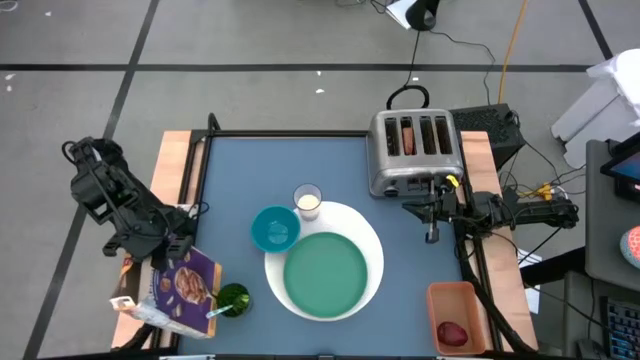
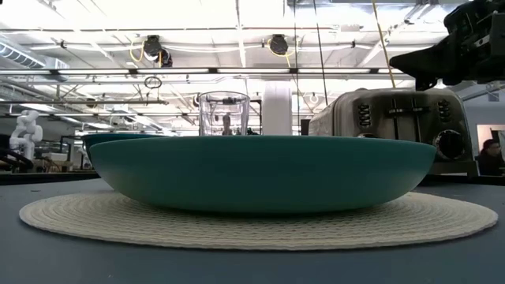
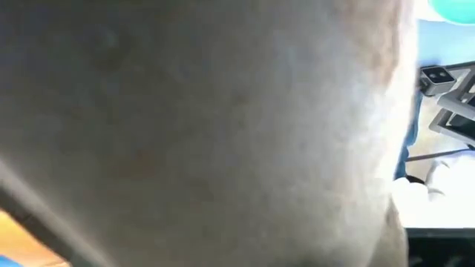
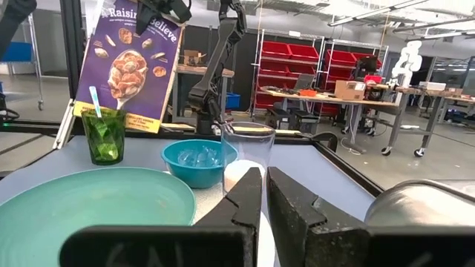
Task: Arrange a breakfast setting
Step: Pour the cereal into the blue bowl
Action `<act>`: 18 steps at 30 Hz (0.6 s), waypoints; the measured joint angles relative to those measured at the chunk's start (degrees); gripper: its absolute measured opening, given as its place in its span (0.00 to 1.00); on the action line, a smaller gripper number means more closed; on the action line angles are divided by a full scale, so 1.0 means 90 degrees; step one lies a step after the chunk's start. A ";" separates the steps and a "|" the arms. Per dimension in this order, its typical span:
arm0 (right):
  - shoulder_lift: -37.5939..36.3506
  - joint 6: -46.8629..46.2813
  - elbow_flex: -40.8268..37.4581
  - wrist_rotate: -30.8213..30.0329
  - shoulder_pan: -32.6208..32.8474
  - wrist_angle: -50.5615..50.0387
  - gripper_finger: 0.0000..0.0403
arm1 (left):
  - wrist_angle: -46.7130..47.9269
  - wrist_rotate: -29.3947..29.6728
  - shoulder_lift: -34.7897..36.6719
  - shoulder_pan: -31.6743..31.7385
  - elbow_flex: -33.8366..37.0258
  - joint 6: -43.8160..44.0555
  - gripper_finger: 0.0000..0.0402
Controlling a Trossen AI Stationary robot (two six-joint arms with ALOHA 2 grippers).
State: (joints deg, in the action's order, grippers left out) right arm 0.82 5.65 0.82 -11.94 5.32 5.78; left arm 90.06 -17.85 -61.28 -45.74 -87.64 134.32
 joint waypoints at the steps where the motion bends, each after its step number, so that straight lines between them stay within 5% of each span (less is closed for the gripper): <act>1: 0.0000 0.0002 0.0001 0.0000 0.0000 0.0000 0.04 | 0.0000 0.0000 0.0000 0.0000 0.0000 0.0002 0.02; 11: 0.0000 0.0357 0.0001 0.0000 0.0002 0.0000 0.04 | 0.0010 -0.0294 0.0133 -0.0005 0.0970 -0.0029 0.02; 18: 0.0000 0.0811 0.0001 0.0000 0.0001 0.0002 0.04 | 0.0003 0.0878 0.0420 0.0000 0.1282 -0.0157 0.01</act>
State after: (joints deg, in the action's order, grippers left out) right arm 0.82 12.95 0.83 -11.94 5.34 5.80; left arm 90.09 -9.95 -57.50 -45.73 -76.10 132.91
